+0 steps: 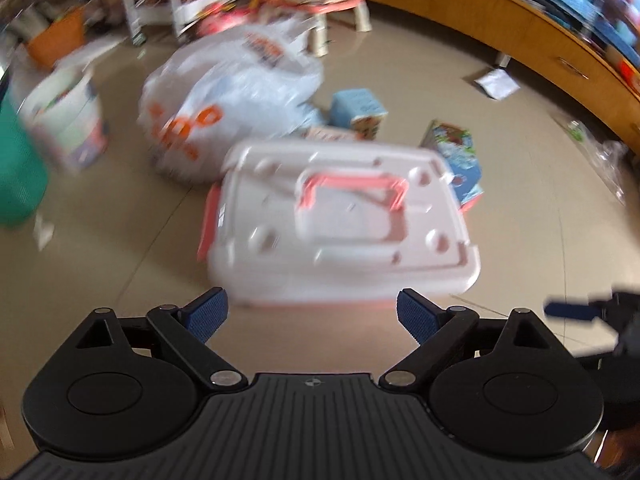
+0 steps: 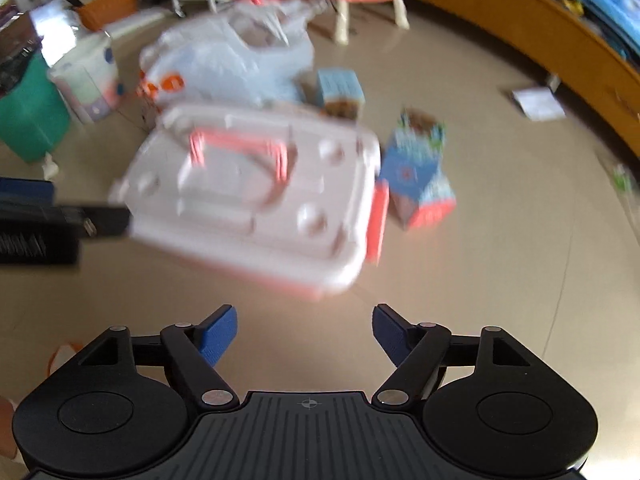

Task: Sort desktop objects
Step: 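Release the lid handle and withdraw the right gripper from the bin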

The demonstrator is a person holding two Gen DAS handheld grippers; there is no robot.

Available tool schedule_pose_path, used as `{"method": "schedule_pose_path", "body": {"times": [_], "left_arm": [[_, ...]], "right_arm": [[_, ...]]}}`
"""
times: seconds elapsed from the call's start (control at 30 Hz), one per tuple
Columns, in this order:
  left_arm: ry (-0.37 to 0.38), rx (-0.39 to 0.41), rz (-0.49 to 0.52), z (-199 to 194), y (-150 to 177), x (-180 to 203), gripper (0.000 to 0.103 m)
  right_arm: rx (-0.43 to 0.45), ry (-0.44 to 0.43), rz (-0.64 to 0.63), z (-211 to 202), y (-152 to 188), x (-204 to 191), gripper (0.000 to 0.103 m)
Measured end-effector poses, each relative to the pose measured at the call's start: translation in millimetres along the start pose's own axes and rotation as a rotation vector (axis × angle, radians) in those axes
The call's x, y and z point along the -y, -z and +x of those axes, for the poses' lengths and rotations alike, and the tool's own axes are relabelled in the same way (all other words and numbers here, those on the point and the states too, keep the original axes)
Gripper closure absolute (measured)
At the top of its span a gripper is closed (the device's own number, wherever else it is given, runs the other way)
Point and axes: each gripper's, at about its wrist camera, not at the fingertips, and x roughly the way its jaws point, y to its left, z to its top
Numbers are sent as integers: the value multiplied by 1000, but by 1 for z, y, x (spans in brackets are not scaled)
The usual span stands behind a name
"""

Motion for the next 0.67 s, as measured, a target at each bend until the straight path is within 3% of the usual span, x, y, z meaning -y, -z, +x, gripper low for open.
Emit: {"method": "schedule_pose_path", "body": {"times": [0.13,0.27,0.43,0.67], "left_arm": [[-8,-28,-42,1,23,-4,7],[-46,-14,-1,-3,45,2,4],[-67,26,40,-10,67,11,3],[-65,3,33,-12,87,6,3]], "right_arm": [[-15,30,58,1,37,-10,31],[5,54,126,-1,63,-18,31],[38,62,182,-10,84,-23,30],[42,80,233,-14,104,-19,28]]}}
